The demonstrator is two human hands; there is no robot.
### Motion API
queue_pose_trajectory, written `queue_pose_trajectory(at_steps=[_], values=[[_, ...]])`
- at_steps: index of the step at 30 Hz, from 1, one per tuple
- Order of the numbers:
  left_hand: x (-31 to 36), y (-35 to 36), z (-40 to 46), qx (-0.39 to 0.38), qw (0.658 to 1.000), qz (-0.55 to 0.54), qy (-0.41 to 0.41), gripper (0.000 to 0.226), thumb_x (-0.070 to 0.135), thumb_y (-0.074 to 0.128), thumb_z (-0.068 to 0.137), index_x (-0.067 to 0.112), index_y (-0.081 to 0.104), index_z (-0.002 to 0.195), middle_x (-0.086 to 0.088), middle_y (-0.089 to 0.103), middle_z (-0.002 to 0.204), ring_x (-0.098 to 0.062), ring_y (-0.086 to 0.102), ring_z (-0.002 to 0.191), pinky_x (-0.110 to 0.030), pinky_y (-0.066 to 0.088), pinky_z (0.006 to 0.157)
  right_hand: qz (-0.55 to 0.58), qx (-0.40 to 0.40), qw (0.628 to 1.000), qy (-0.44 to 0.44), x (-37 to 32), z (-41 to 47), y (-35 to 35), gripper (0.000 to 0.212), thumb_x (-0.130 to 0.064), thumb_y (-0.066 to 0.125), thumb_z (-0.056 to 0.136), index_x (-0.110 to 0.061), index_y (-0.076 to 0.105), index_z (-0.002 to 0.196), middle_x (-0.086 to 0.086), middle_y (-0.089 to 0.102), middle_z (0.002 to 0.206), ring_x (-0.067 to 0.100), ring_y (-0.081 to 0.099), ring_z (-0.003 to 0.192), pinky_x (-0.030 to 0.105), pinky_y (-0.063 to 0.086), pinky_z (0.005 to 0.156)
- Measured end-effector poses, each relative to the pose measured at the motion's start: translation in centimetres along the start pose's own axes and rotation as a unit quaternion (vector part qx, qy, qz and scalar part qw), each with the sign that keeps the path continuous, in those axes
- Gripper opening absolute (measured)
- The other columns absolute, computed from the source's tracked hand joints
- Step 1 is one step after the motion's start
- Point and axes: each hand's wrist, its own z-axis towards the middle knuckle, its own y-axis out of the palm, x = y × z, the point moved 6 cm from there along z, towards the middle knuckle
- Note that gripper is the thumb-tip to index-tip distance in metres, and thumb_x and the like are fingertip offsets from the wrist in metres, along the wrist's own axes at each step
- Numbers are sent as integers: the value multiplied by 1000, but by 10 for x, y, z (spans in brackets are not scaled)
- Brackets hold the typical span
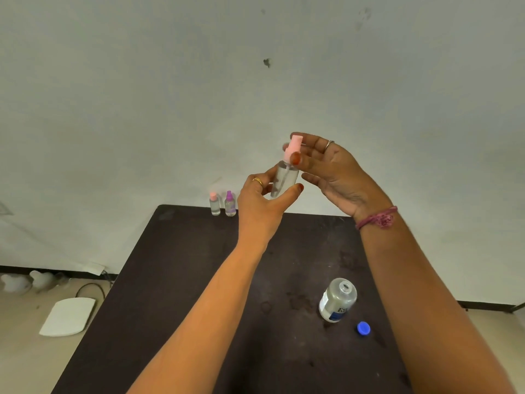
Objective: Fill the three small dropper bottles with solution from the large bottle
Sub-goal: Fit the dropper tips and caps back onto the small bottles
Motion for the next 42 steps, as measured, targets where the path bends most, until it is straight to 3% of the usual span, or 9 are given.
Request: queue_pose_trajectory(at_steps=[3, 7, 13, 18, 23, 30, 34, 36, 42], values=[[0, -1, 1, -3, 1000, 6, 1, 52, 35, 76, 77, 19, 61, 124, 5, 61, 115, -8, 59, 99, -15, 50, 76, 22, -33, 999, -11, -4, -4, -1, 51, -18, 68, 76, -15, 57, 126, 3, 66, 121, 15, 61, 114, 23, 46, 89], [0, -2, 1, -7, 1000, 15, 9, 51, 36, 76, 77, 19, 61, 123, 5, 60, 114, -8, 59, 98, -8, 45, 69, 22, 15, 999, -33, -1, 0, 0, 51, -11, 75, 67, -12, 62, 116, 0, 70, 85, 21, 67, 94, 30, 52, 89], [0, -3, 0, -13, 1000, 19, 5, 52, 36, 76, 77, 20, 61, 124, 5, 60, 116, -8, 59, 98, -5, 41, 68, 0, -63, 998, -5, 0, -2, 1, 48, -12, 62, 86, -13, 50, 133, 7, 64, 124, 19, 61, 114, 35, 43, 104], [-1, -2, 0, -18, 1000, 22, 7, 52, 36, 77, 76, 20, 59, 122, 4, 59, 116, -9, 58, 99, -5, 42, 67, -28, 2, 999, -38, 1, 4, -1, 60, -15, 76, 68, -10, 57, 125, 1, 68, 88, 19, 66, 94, 31, 49, 90], [-6, -2, 1, -22, 1000, 8, -6, 53, 37, 77, 76, 19, 61, 123, 4, 61, 116, -9, 59, 101, -17, 51, 78, 17, -63, 997, -31, 3, 2, 0, 56, -9, 66, 79, -11, 50, 132, 11, 62, 126, 22, 60, 116, 32, 48, 98], [-11, -1, 1, -16, 1000, 18, -10, 53, 37, 77, 76, 18, 61, 122, 2, 60, 115, -10, 59, 101, -7, 42, 70, -85, 34, 994, -61, 9, 7, -1, 46, -22, 81, 62, -21, 67, 105, 10, 60, 97, 16, 60, 89, 29, 55, 83], [-13, -1, 1, -27, 999, 11, -14, 52, 38, 77, 75, 21, 61, 122, 4, 61, 117, -10, 59, 102, -8, 41, 72, -49, -66, 996, -32, 13, 7, 0, 52, -20, 70, 77, -19, 56, 126, 7, 63, 123, 18, 60, 114, 30, 49, 97], [-15, -1, 2, -36, 999, 13, -14, 53, 39, 78, 74, 21, 61, 122, 4, 61, 118, -11, 59, 103, -13, 44, 76, -57, -95, 993, -36, 13, 3, 1, 42, -14, 65, 82, -15, 58, 124, 6, 67, 120, 19, 62, 114, 29, 49, 97], [-16, -2, 5, -33, 999, 10, -14, 54, 38, 79, 74, 19, 62, 123, 3, 64, 113, -10, 61, 101, -17, 49, 81, -52, 77, 994, -51, 20, 3, -1, 34, -8, 79, 72, -8, 68, 104, 5, 72, 100, 15, 69, 94, 26, 55, 83]])
